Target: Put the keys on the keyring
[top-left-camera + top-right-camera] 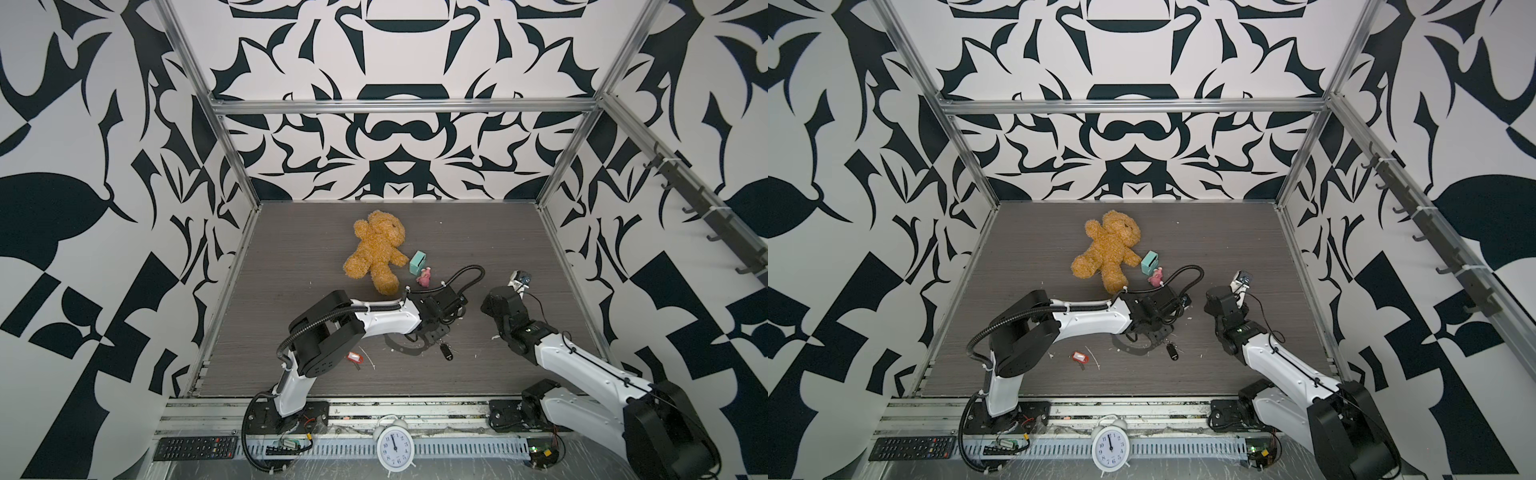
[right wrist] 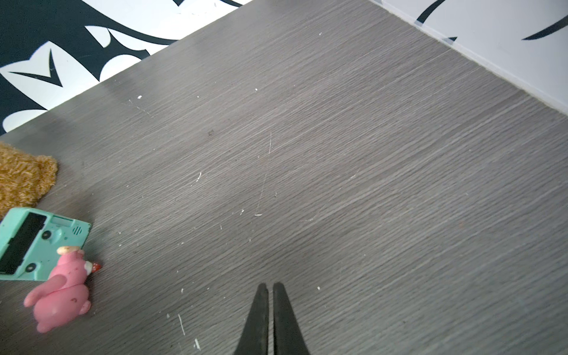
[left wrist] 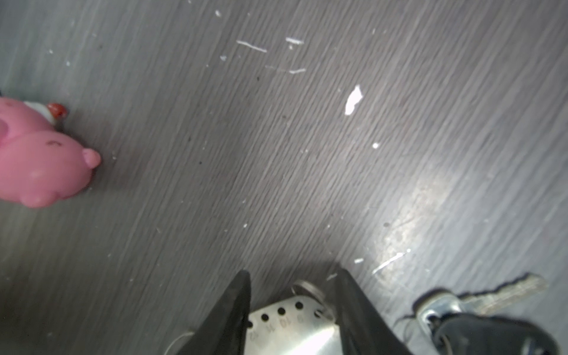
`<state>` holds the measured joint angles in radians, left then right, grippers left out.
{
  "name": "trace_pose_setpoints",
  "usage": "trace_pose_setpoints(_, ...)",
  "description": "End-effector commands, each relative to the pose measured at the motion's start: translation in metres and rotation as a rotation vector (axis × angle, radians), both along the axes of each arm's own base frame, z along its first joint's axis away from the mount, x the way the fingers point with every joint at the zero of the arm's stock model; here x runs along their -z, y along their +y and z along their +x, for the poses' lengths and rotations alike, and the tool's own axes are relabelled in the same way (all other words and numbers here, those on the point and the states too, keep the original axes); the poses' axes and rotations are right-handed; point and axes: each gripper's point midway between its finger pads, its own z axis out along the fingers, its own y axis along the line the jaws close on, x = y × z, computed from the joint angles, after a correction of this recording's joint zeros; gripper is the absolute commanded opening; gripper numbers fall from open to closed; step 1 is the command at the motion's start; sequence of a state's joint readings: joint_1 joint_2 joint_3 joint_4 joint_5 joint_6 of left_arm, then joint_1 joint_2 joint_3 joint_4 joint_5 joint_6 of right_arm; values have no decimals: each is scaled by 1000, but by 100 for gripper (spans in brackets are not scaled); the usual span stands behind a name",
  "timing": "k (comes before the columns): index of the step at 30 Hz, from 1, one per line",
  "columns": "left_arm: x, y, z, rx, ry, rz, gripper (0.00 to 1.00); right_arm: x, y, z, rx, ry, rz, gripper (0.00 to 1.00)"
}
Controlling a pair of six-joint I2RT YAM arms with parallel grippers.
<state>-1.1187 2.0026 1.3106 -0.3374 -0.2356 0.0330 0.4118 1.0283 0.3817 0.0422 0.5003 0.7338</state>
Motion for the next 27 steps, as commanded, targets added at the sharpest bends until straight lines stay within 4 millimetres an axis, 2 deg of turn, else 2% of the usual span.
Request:
trace_pose_setpoints(1,-3,0,1,-6,-3,17,37,-10,0,3,2,-37,6,8)
trace_pose_setpoints(9,-12,-3,-1,-3,4,-15,31,-11,0,3,-2,-42,8,7)
trace_pose_setpoints(13,-18,-3,-2,-6,-1,-36,37,-12,1,3,-6,-45,7,7)
trace_pose_setpoints(19,-26,-4,-5,-10,9,-76,41,-12,1,3,-7,-47,8,6)
trace_pose_setpoints(22,-35,-2,-2,-16,-19,-96,44,-12,1,3,-8,-47,7,6)
trace_pose_setpoints(27,-63,11,6,-6,-154,-147,47,-13,1,3,-9,-50,6,5)
